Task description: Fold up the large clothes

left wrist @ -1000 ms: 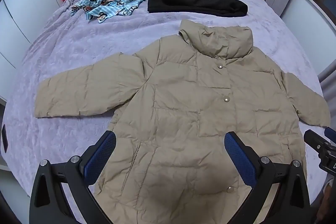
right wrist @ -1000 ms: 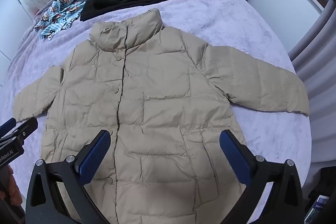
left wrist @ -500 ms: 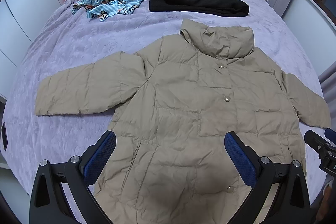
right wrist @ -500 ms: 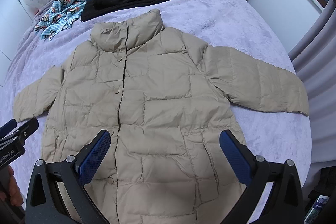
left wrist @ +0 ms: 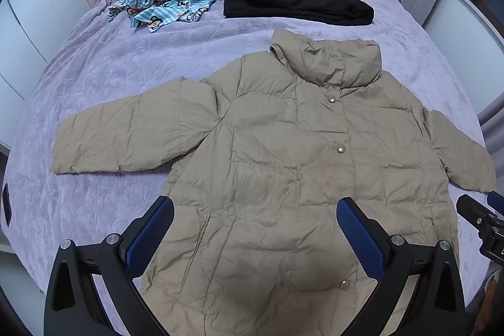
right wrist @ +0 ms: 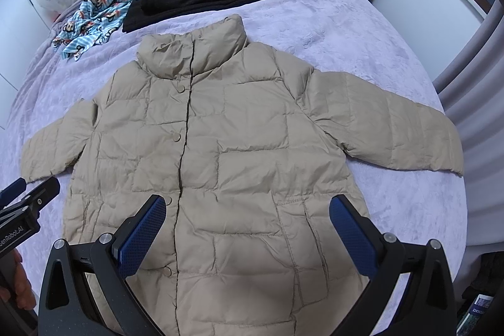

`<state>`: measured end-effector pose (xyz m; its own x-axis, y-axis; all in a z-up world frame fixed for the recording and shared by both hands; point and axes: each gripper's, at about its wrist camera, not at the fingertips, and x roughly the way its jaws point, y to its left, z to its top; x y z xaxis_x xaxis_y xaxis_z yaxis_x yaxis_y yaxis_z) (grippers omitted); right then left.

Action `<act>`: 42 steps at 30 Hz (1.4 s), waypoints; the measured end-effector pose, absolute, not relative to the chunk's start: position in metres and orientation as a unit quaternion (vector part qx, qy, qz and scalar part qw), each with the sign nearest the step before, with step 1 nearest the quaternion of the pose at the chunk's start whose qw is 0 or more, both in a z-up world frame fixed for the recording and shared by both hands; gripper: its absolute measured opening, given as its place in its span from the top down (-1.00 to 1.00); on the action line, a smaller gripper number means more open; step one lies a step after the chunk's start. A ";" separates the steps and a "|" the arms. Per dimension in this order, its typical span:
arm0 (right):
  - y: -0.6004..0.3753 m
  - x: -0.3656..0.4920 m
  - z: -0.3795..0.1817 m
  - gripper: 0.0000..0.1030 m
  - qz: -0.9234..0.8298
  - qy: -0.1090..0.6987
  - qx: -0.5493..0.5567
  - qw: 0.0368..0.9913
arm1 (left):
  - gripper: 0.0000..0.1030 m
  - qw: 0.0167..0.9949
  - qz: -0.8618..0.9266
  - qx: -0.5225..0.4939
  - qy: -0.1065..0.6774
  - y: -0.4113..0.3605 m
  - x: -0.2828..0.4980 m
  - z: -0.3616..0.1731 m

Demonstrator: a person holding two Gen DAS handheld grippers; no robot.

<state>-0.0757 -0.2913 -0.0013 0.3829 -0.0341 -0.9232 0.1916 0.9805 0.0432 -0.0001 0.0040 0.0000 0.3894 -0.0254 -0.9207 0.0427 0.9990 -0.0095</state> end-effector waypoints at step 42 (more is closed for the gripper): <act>-0.290 -0.077 -0.003 -1.00 -0.068 0.551 0.071 0.829 | -1.00 0.833 -0.021 0.009 0.553 0.001 0.002 -0.002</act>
<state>-0.0773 -0.2901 -0.0030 0.3845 -0.0342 -0.9225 0.1908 0.9807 0.0432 0.0020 0.0009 -0.0019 0.3868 -0.0247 -0.9218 0.0451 0.9990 -0.0078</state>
